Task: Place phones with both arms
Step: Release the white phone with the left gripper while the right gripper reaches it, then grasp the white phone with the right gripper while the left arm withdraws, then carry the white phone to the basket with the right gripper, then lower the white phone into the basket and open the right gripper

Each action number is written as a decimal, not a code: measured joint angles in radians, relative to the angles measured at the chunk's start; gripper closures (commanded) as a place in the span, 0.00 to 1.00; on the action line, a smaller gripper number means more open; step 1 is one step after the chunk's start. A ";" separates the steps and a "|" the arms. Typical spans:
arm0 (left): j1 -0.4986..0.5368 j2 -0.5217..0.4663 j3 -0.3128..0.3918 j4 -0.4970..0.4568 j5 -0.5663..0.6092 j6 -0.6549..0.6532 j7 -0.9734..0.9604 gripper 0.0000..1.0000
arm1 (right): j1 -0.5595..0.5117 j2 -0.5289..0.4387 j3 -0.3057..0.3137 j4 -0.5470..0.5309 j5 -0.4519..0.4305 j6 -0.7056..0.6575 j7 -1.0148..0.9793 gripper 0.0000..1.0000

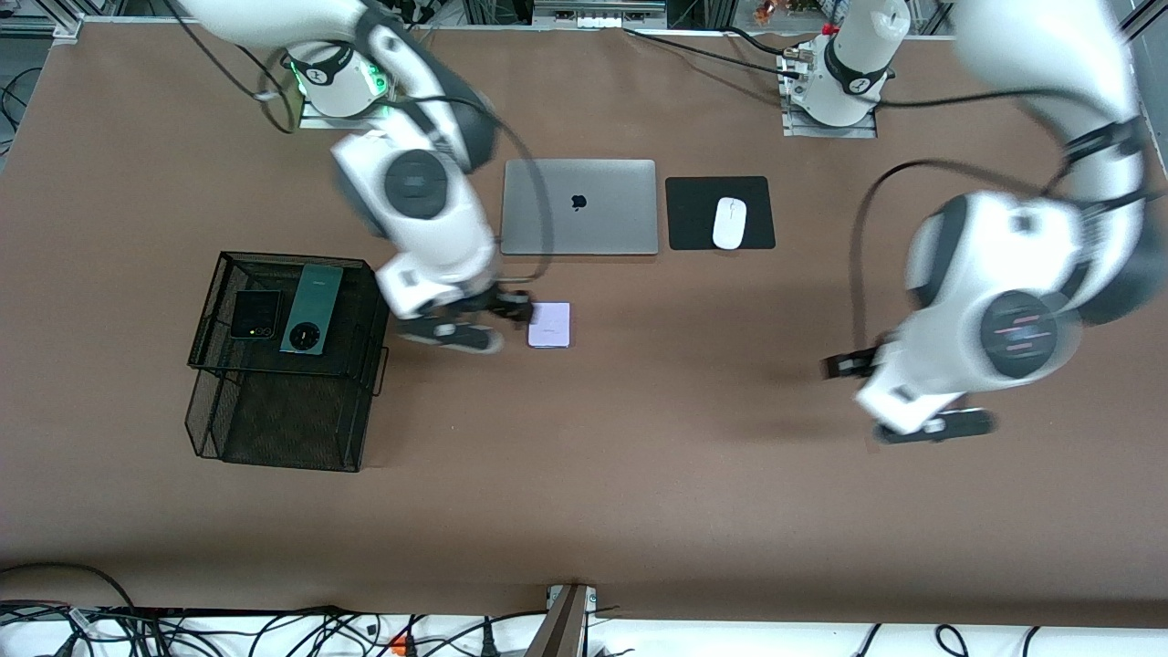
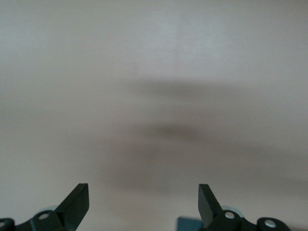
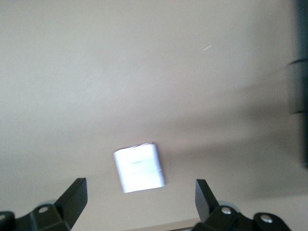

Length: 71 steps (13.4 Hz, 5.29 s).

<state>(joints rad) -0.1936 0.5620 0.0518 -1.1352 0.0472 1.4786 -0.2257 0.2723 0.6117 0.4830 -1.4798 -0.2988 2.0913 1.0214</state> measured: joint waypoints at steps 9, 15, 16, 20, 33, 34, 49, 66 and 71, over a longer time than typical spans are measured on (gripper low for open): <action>0.150 -0.330 -0.016 -0.148 -0.015 -0.124 0.280 0.00 | 0.140 0.198 -0.094 0.003 -0.187 0.161 0.036 0.01; 0.113 -0.480 -0.035 -0.308 -0.058 -0.099 0.281 0.00 | 0.142 0.239 -0.094 -0.019 -0.188 0.160 0.033 0.01; 0.113 -0.507 -0.035 -0.343 -0.059 -0.080 0.281 0.00 | 0.143 0.242 -0.094 -0.028 -0.188 0.160 0.033 0.01; 0.116 -0.588 -0.029 -0.436 -0.059 -0.040 0.281 0.00 | 0.146 0.242 -0.094 -0.039 -0.188 0.161 0.032 0.01; 0.146 -0.612 -0.022 -0.461 -0.059 -0.043 0.280 0.00 | 0.143 0.199 -0.102 -0.018 -0.199 0.115 0.001 0.96; 0.149 -0.616 -0.022 -0.460 -0.059 -0.046 0.280 0.00 | 0.132 0.161 -0.112 -0.003 -0.199 0.069 -0.030 0.95; 0.164 -0.634 -0.024 -0.460 -0.059 -0.032 0.281 0.00 | -0.006 -0.128 -0.666 -0.029 0.334 -0.069 -1.031 0.95; 0.162 -0.602 -0.038 -0.462 -0.059 0.024 0.280 0.00 | -0.065 0.042 -0.696 -0.102 0.494 0.121 -1.117 0.02; 0.162 -0.603 -0.038 -0.462 -0.059 0.024 0.280 0.00 | -0.065 0.044 -0.702 -0.095 0.537 0.125 -1.115 0.00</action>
<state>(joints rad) -0.0321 -0.0409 0.0139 -1.5968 -0.0123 1.5027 0.0547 0.2075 0.6556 -0.2194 -1.5750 0.2379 2.2162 -0.0937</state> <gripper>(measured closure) 0.000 0.000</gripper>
